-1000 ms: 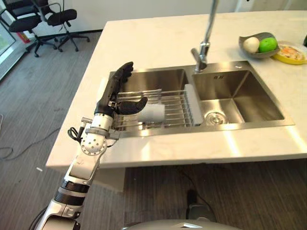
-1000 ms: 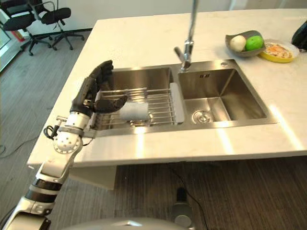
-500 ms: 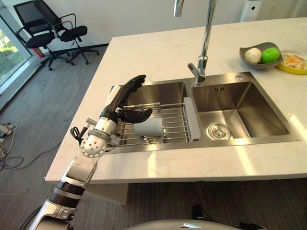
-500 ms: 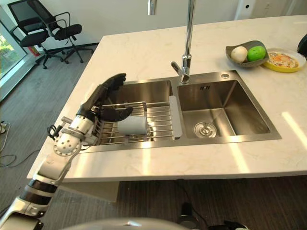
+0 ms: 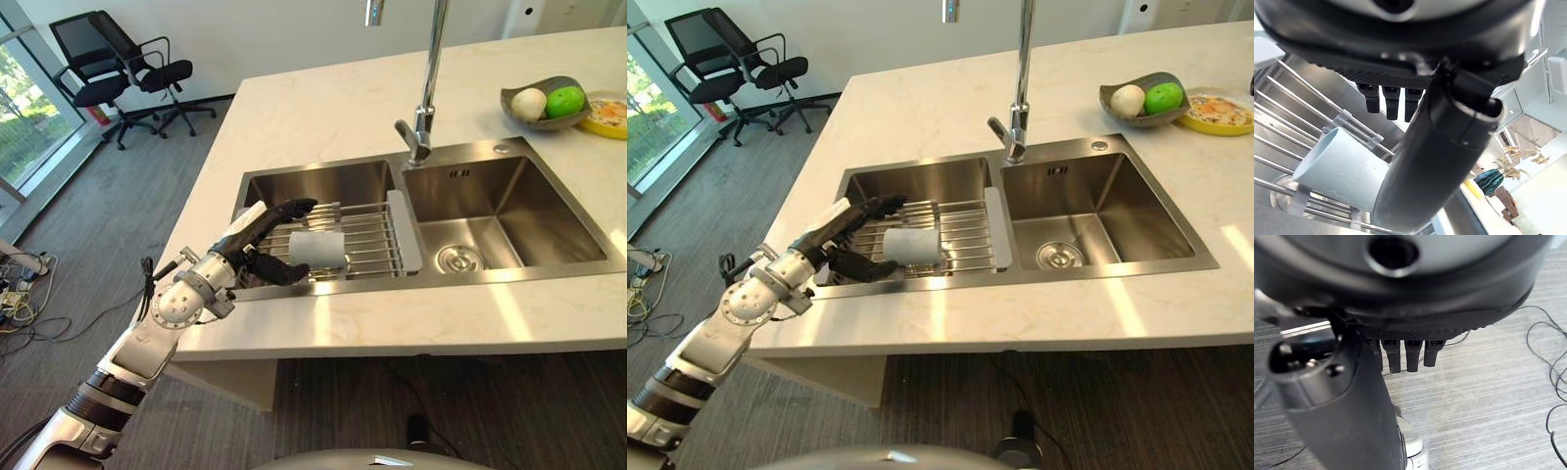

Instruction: Place the dishes in the dishwasher.

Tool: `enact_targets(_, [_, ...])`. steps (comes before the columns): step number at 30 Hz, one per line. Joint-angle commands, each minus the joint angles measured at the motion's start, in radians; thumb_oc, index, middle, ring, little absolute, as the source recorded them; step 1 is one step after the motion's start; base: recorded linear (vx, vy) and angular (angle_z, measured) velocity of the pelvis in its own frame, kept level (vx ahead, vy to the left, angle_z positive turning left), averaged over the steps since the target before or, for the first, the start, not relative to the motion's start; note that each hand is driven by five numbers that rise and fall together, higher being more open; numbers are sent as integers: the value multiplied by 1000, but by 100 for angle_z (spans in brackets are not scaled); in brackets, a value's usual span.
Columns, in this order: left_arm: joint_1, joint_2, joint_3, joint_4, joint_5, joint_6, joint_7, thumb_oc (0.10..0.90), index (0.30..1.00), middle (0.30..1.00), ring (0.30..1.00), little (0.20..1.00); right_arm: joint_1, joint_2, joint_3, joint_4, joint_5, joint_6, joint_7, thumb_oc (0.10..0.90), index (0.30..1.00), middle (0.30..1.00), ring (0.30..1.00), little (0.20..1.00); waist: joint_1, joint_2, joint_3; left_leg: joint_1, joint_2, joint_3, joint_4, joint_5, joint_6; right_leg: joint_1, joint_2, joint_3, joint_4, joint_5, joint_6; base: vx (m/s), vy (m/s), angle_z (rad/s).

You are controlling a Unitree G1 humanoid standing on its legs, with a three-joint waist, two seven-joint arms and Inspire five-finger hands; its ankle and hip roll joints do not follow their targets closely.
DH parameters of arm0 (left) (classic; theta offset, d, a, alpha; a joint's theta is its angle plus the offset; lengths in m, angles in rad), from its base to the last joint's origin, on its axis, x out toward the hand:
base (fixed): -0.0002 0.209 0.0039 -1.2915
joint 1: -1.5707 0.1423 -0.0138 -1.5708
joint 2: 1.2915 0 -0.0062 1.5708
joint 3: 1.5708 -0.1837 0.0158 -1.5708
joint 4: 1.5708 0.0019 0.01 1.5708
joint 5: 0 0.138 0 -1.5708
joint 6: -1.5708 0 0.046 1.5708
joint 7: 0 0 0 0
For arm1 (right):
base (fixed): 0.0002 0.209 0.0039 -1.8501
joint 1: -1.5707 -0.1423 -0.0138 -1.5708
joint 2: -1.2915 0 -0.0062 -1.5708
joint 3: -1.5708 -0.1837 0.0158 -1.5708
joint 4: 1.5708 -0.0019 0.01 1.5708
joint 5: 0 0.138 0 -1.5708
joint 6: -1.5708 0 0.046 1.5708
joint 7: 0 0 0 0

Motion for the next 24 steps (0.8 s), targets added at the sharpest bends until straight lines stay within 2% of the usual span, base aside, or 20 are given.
enact_targets(1, [-195, 68, 21, -15, 120, -81, 96, 800, 900, 900, 900, 900, -34, 19, 21, 42, 32, -10, -11, 800, 900, 900, 900, 900, -2, -95, 0, -6, -30, -21, 2, -4, -3, 101, -47, -23, 18, -112, 70, 0, 0, 0])
enact_targets(5, [-251, 77, -30, 18, 231, -82, 117, 800, 900, 900, 900, 900, -23, 28, 21, 46, 36, -14, -26, 800, 900, 900, 900, 900, -16, -96, -3, -6, -28, -12, 2, -6, -3, 93, -45, -14, 18, -111, 72, -11, -11, -5])
enact_targets(17, [-320, 93, -118, 167, 305, -42, 83, 800, 900, 900, 900, 900, -6, 29, 9, 53, 43, -9, -21, 800, 900, 900, 900, 900, -43, -85, 0, 9, -24, 32, 2, -25, -3, 76, -38, 19, 18, -106, 83, 5, -4, -10])
enact_targets(19, [-286, 79, -99, 212, 341, -9, 72, 800, 900, 900, 900, 900, 6, 55, 24, 21, 29, -20, -10, 800, 900, 900, 900, 900, -51, -90, 0, 4, -24, 47, 2, -17, -3, 62, -37, 32, 18, -95, 82, -28, -16, -19])
enact_targets(24, [-308, 33, -118, 266, 373, 27, 53, 800, 900, 900, 900, 900, 5, 68, 18, 22, 25, -9, -18, 800, 900, 900, 900, 900, -61, -91, 5, 12, -22, 60, 2, -23, -2, 60, -32, 45, 18, -95, 82, 14, -10, -15])
